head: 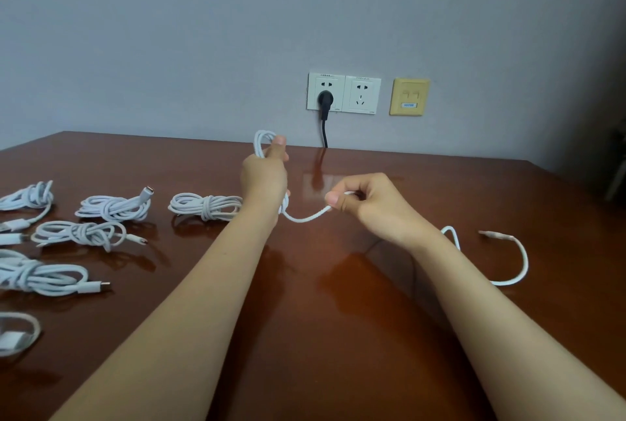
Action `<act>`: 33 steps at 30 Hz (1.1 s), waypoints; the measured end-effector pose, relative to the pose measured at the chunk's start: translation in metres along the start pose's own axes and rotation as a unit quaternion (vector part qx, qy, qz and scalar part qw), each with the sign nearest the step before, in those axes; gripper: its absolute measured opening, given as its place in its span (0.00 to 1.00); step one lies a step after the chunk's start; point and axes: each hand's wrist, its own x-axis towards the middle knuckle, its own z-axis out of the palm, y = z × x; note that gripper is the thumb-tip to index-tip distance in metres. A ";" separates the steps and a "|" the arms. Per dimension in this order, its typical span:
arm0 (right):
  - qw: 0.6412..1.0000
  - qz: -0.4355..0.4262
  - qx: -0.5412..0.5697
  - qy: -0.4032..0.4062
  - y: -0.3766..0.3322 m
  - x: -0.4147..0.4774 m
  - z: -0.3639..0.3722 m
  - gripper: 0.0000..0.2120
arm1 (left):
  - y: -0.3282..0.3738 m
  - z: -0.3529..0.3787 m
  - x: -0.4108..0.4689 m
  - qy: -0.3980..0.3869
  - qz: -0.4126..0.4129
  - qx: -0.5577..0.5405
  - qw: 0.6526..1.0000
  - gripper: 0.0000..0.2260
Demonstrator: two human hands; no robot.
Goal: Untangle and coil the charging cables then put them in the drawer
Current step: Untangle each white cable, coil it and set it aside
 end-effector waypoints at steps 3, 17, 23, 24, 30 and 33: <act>0.999 -0.023 0.033 0.001 -0.005 0.002 0.007 0.13 | -0.001 0.003 -0.007 -0.052 0.016 0.053 0.997 0.20; 0.986 0.022 -0.004 0.165 0.000 0.005 0.008 0.16 | 0.006 0.012 -0.033 -0.335 -0.127 0.028 0.933 0.28; 0.994 0.052 0.048 0.083 0.009 0.009 0.003 0.14 | 0.001 0.006 -0.031 -0.430 -0.124 0.141 0.883 0.14; 0.993 0.054 0.076 0.079 0.009 0.007 0.002 0.15 | 0.000 0.006 -0.031 -0.432 -0.119 0.155 0.880 0.12; 0.982 0.052 0.161 0.089 0.001 0.003 -0.005 0.13 | -0.005 0.012 -0.027 -0.372 -0.061 0.167 0.911 0.10; 0.975 0.078 0.185 0.099 0.003 0.006 -0.005 0.10 | -0.007 0.013 -0.024 -0.314 -0.044 0.157 0.935 0.13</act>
